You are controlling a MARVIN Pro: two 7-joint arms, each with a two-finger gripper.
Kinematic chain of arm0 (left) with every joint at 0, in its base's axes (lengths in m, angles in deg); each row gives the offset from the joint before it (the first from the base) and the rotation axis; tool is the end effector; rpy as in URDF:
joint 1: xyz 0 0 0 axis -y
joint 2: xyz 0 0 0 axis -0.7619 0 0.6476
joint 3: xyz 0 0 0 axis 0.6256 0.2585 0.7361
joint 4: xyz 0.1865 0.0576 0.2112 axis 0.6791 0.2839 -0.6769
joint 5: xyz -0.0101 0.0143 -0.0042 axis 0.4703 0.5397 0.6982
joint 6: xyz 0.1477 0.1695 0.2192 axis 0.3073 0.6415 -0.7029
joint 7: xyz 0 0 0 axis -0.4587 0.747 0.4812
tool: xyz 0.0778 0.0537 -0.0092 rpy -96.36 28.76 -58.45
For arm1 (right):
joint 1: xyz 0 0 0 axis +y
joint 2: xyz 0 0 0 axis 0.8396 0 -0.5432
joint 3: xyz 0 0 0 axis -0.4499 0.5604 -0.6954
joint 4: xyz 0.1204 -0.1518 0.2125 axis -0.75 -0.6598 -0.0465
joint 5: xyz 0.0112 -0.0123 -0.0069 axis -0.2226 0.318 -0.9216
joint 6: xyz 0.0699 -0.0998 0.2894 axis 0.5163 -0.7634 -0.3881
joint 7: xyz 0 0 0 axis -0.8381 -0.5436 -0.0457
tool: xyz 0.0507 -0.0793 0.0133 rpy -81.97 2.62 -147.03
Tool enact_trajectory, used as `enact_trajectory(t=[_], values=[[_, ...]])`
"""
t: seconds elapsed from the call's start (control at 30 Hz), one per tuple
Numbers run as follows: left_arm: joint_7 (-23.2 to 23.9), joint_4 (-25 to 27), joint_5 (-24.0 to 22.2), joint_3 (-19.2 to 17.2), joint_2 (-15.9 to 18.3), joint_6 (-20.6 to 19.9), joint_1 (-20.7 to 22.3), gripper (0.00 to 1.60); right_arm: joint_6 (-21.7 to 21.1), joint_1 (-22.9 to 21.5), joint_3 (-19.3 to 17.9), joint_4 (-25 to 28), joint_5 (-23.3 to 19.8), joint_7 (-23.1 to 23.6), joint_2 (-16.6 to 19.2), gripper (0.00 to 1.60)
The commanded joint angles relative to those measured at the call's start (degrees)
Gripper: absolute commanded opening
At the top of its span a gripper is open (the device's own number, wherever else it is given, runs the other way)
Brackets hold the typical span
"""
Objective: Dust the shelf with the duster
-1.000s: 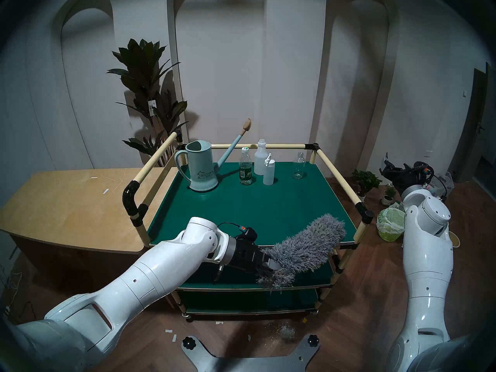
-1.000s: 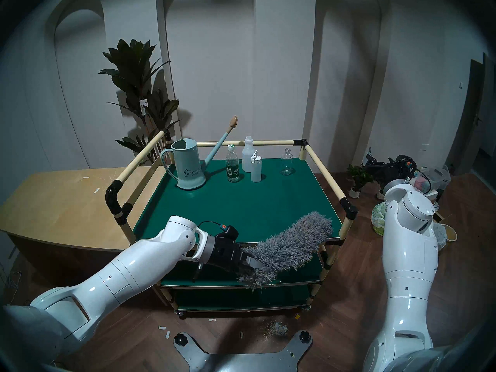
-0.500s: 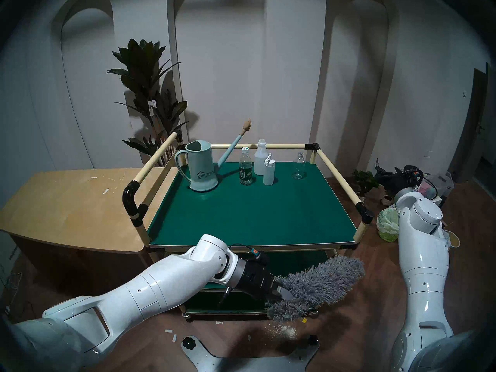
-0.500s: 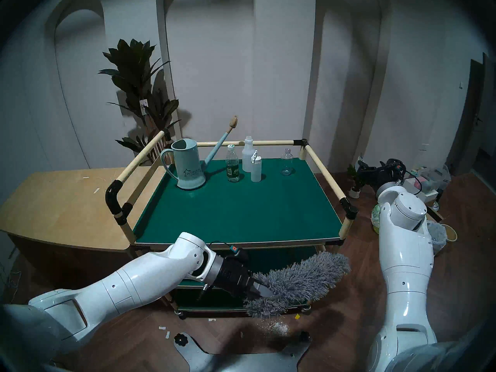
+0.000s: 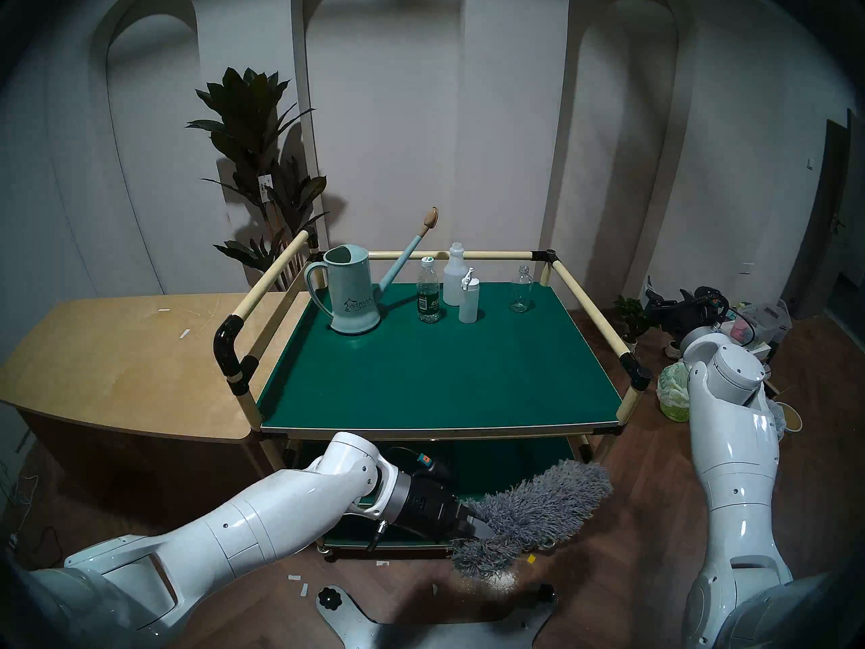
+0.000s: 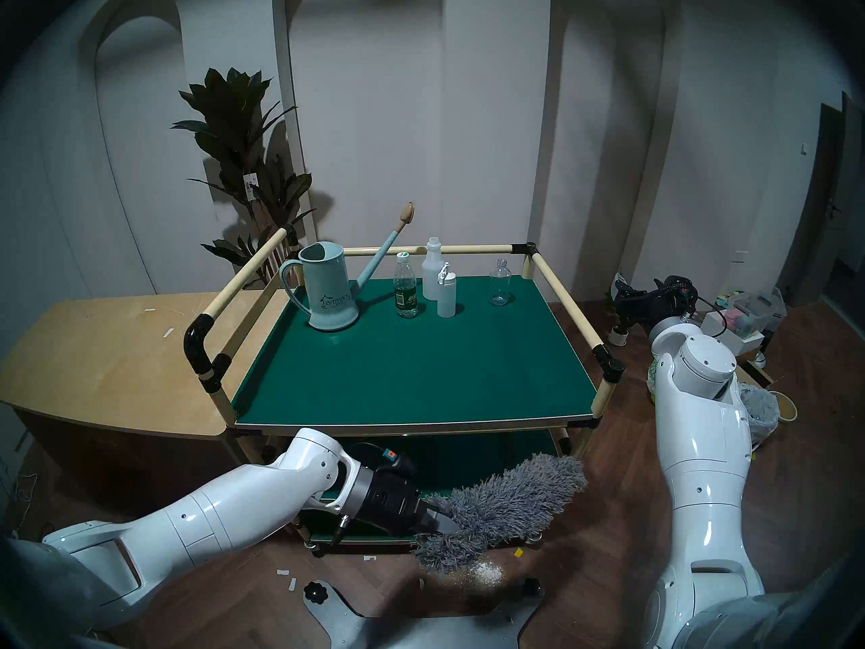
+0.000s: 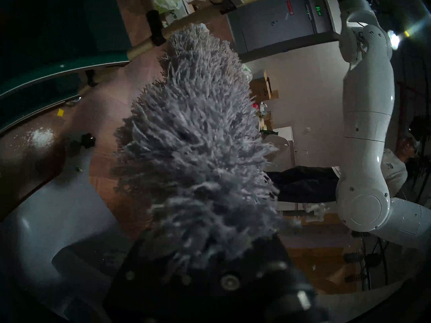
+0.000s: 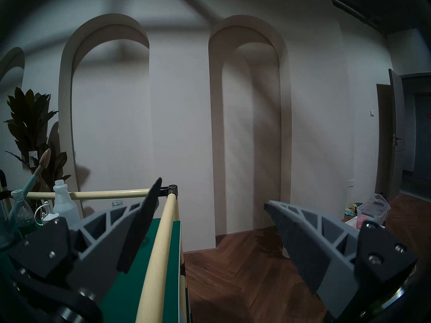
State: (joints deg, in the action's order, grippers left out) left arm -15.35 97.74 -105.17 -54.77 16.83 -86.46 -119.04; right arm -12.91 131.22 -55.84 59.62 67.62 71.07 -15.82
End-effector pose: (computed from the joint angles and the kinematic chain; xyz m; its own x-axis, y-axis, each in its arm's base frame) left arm 0.3250 -0.1092 -0.3881 0.9496 -0.2646 0.1684 -0.2651 -0.3904 0.8816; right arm 0.4726 -0.2205 -0.1904 -0.0838 -0.0215 0.9962 -0.1374 -0.9900 -0.0329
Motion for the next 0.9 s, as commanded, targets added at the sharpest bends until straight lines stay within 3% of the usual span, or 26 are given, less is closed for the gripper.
enact_trajectory(t=[0.0, 0.17, 0.2, 0.27, 0.33, 0.47, 0.5, 0.63, 0.7, 0.87], values=[[2.6, 6.2, -3.5, -4.5, 6.3, 1.1, -3.2, 0.00, 0.8, -3.1, 1.9, 0.2, 0.1, -0.1, -0.9, 1.60], [6.1, 11.0, -5.8, -5.0, 10.6, 0.1, -6.2, 0.00, 0.9, -4.7, 4.2, -0.3, 0.4, 0.0, -2.3, 1.60], [5.2, 10.1, -4.1, -4.9, 10.2, 0.0, -6.3, 0.00, 1.0, -4.9, 4.8, -0.4, 0.6, 0.0, -2.5, 1.60], [4.6, 13.0, -1.4, -3.8, 12.6, 1.8, -5.8, 0.00, 1.0, -5.3, 5.4, -0.6, 0.6, 0.1, -2.9, 1.60], [1.5, 13.5, 4.4, -1.3, 12.2, 1.7, -2.7, 0.00, 0.7, -5.1, 5.9, -0.3, 0.5, 0.4, -3.1, 1.60], [-4.0, 16.9, 8.6, -2.0, 14.9, 5.0, -3.8, 0.00, 1.1, -5.5, 6.7, -0.5, 0.9, 0.0, -3.7, 1.60], [-5.6, 18.0, 11.8, -0.7, 15.1, 4.6, -2.9, 0.00, 0.7, -5.5, 6.6, -0.5, 0.7, 0.2, -3.7, 1.60], [-11.0, 21.8, 13.5, -3.8, 17.1, 8.3, -4.4, 0.00, 1.1, -5.6, 7.1, -0.3, 0.9, 0.5, -3.9, 1.60], [-11.8, 22.9, 14.7, -4.6, 17.7, 8.4, -2.5, 0.00, 1.1, -5.7, 7.2, -0.3, 0.9, 0.5, -3.9, 1.60], [-10.5, 26.2, 12.0, -7.6, 18.9, 8.9, -2.7, 0.00, 1.1, -5.9, 7.2, -0.3, 0.9, 0.4, -4.0, 1.60]])
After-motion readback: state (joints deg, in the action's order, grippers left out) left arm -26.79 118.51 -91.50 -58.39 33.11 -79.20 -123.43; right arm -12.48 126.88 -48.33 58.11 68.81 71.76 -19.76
